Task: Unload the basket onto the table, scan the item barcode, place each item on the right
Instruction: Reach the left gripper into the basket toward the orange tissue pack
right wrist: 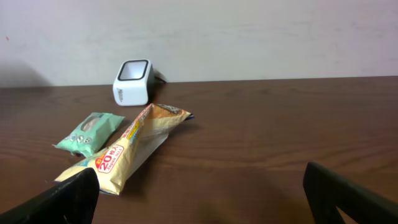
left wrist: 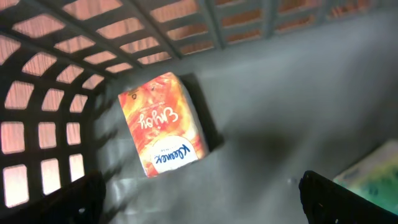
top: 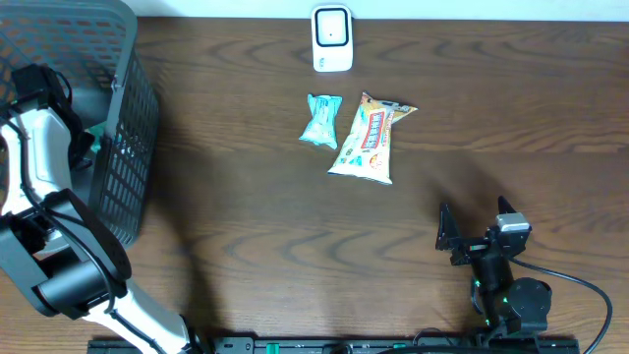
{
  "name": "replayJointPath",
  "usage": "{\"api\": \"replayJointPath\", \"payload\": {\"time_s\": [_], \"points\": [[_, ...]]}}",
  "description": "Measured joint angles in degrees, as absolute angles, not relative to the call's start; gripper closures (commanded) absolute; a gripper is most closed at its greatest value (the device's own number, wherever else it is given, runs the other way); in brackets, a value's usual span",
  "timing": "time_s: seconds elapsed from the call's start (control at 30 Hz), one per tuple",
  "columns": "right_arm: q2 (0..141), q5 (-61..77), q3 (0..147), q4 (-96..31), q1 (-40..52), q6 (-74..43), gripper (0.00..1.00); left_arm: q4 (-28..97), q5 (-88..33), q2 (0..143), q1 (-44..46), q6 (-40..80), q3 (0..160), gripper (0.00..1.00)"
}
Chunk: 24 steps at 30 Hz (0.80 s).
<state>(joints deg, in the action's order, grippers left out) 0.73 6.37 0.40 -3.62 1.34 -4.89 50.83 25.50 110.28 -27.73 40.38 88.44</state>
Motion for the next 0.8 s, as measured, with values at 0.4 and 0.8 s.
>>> {"api": "replayJointPath", "payload": {"time_s": [0.4, 0.8], "points": [[0.73, 6.39, 0.40, -3.62, 1.34, -4.89, 0.01, 49.41, 25.67, 114.32, -33.41, 45.41, 88.44, 0.03], [0.73, 6.39, 0.40, -3.62, 1.34, -4.89, 0.01, 47.11, 25.65, 119.44, -33.50, 44.53, 88.44, 0.30]]}}
